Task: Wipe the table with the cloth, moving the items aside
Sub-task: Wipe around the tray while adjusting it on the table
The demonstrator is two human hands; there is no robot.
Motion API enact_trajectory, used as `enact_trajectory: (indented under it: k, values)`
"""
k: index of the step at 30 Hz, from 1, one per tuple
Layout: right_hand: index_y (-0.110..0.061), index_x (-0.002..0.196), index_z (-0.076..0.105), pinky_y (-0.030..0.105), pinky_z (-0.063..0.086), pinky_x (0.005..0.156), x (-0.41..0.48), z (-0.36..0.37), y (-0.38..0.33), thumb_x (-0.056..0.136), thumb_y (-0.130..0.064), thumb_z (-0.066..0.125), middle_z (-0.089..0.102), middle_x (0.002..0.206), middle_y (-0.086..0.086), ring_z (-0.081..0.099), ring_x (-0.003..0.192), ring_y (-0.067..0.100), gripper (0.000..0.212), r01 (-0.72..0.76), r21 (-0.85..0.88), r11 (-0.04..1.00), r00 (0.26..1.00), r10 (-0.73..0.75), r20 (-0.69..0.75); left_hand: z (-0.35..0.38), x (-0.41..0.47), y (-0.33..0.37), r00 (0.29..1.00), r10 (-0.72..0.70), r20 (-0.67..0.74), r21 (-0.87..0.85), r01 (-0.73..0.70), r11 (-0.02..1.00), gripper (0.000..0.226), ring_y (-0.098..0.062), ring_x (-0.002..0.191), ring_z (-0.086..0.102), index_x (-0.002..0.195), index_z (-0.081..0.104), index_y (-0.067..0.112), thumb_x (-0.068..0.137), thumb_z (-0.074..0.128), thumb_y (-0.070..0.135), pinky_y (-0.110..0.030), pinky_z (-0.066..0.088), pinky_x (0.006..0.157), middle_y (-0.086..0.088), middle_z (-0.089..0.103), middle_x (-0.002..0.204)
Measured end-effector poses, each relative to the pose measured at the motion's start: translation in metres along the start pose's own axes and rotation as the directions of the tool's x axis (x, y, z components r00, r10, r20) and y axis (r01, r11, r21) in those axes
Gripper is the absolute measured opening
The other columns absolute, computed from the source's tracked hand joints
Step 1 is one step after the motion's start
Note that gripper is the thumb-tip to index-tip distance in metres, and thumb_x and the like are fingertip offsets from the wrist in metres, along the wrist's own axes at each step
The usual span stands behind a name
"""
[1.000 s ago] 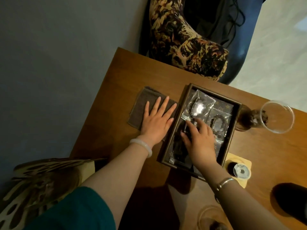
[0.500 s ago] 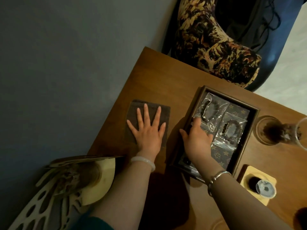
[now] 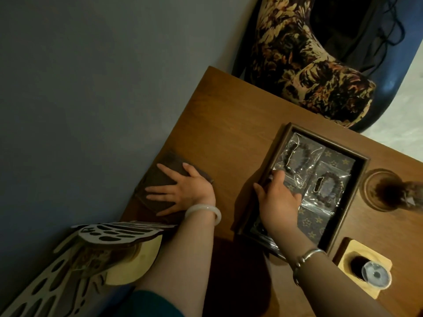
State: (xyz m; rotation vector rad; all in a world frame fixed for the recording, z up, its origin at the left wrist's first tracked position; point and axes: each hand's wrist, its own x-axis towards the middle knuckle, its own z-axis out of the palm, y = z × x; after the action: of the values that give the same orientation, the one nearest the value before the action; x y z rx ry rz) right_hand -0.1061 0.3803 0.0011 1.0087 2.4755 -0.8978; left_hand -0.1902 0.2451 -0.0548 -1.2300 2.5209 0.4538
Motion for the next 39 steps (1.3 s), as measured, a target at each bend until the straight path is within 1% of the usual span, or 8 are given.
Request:
enact_trajectory:
  k: [4, 9, 14, 20, 24, 32, 36, 39]
  values:
    - [-0.021, 0.118, 0.032, 0.043, 0.033, 0.097, 0.0, 0.001, 0.0, 0.098, -0.039, 0.05, 0.063, 0.072, -0.005, 0.062, 0.069, 0.02, 0.032, -0.001, -0.012, 1.0, 1.0, 0.001, -0.006, 0.007, 0.004, 0.007, 0.997, 0.066, -0.035, 0.054, -0.064, 0.997, 0.068, -0.042, 0.143, -0.016, 0.15, -0.012, 0.037, 0.092, 0.013, 0.063, -0.074, -0.003, 0.105, -0.023, -0.018, 0.156]
    - [-0.023, 0.119, 0.032, 0.044, 0.033, 0.097, -0.001, 0.0, 0.0, 0.098, -0.039, 0.05, 0.063, 0.074, -0.007, 0.062, 0.071, 0.018, 0.032, 0.005, 0.014, 1.0, 1.0, -0.005, -0.004, 0.013, -0.001, 0.03, 0.964, 0.26, -0.056, 0.117, -0.252, 0.961, 0.068, -0.041, 0.145, -0.01, 0.152, -0.003, 0.031, 0.094, 0.017, 0.059, -0.072, -0.002, 0.107, -0.024, -0.011, 0.157]
    - [-0.021, 0.119, 0.033, 0.04, 0.031, 0.093, -0.002, -0.006, 0.002, 0.099, -0.035, 0.05, 0.063, 0.076, -0.006, 0.063, 0.076, 0.02, 0.03, -0.001, 0.025, 1.0, 1.0, 0.001, -0.016, 0.023, -0.008, 0.082, 0.878, 0.479, -0.01, 0.207, -0.467, 0.86, 0.07, -0.039, 0.145, -0.01, 0.153, -0.004, 0.029, 0.094, 0.018, 0.059, -0.071, -0.002, 0.107, -0.022, -0.009, 0.158]
    - [-0.021, 0.12, 0.034, 0.04, 0.03, 0.096, -0.002, -0.014, 0.013, 0.099, -0.034, 0.05, 0.059, 0.074, -0.011, 0.062, 0.077, 0.018, 0.029, -0.047, 0.05, 0.998, 0.998, 0.048, -0.032, 0.028, -0.007, 0.142, 0.774, 0.633, 0.033, 0.268, -0.617, 0.74, 0.07, -0.037, 0.146, -0.006, 0.153, -0.001, 0.027, 0.095, 0.02, 0.058, -0.07, 0.0, 0.108, -0.019, -0.005, 0.159]
    - [-0.023, 0.124, 0.033, 0.034, 0.028, 0.091, -0.003, -0.018, 0.017, 0.1, -0.035, 0.047, 0.056, 0.076, -0.013, 0.062, 0.08, 0.016, 0.03, -0.047, 0.058, 0.997, 0.999, 0.048, -0.024, 0.028, 0.005, 0.174, 0.656, 0.75, 0.082, 0.316, -0.731, 0.605, 0.069, -0.034, 0.147, -0.003, 0.153, 0.001, 0.027, 0.095, 0.021, 0.059, -0.067, 0.0, 0.11, -0.016, -0.001, 0.16]
    - [-0.018, 0.139, 0.023, 0.034, 0.029, 0.094, 0.002, -0.015, 0.018, 0.104, -0.034, 0.034, 0.048, 0.059, -0.011, 0.046, 0.059, 0.012, 0.04, -0.029, -0.066, 0.997, 0.999, 0.027, -0.037, 0.023, 0.025, 0.184, 0.373, 0.903, 0.211, 0.346, -0.893, 0.288, 0.066, -0.03, 0.147, -0.008, 0.153, 0.0, 0.033, 0.094, 0.013, 0.061, -0.063, -0.001, 0.113, -0.011, -0.005, 0.161]
    - [-0.018, 0.134, 0.027, 0.037, 0.03, 0.093, 0.013, -0.022, 0.015, 0.104, -0.035, 0.035, 0.049, 0.063, -0.012, 0.054, 0.065, 0.018, 0.035, -0.045, -0.059, 0.997, 0.998, 0.043, -0.048, 0.029, -0.001, 0.151, 0.215, 0.937, 0.276, 0.34, -0.934, 0.114, 0.064, -0.03, 0.147, -0.008, 0.152, -0.001, 0.036, 0.094, 0.012, 0.061, -0.062, -0.003, 0.113, -0.01, -0.005, 0.161]
    - [-0.02, 0.133, 0.031, 0.036, 0.03, 0.09, 0.015, -0.027, 0.017, 0.105, -0.035, 0.034, 0.052, 0.064, -0.009, 0.064, 0.074, 0.021, 0.032, -0.048, -0.059, 0.997, 0.998, 0.045, -0.045, 0.037, -0.027, 0.129, 0.056, 0.932, 0.358, 0.321, -0.945, -0.067, 0.061, -0.031, 0.147, -0.007, 0.151, -0.002, 0.041, 0.095, 0.014, 0.059, -0.065, 0.0, 0.112, -0.009, -0.007, 0.162]
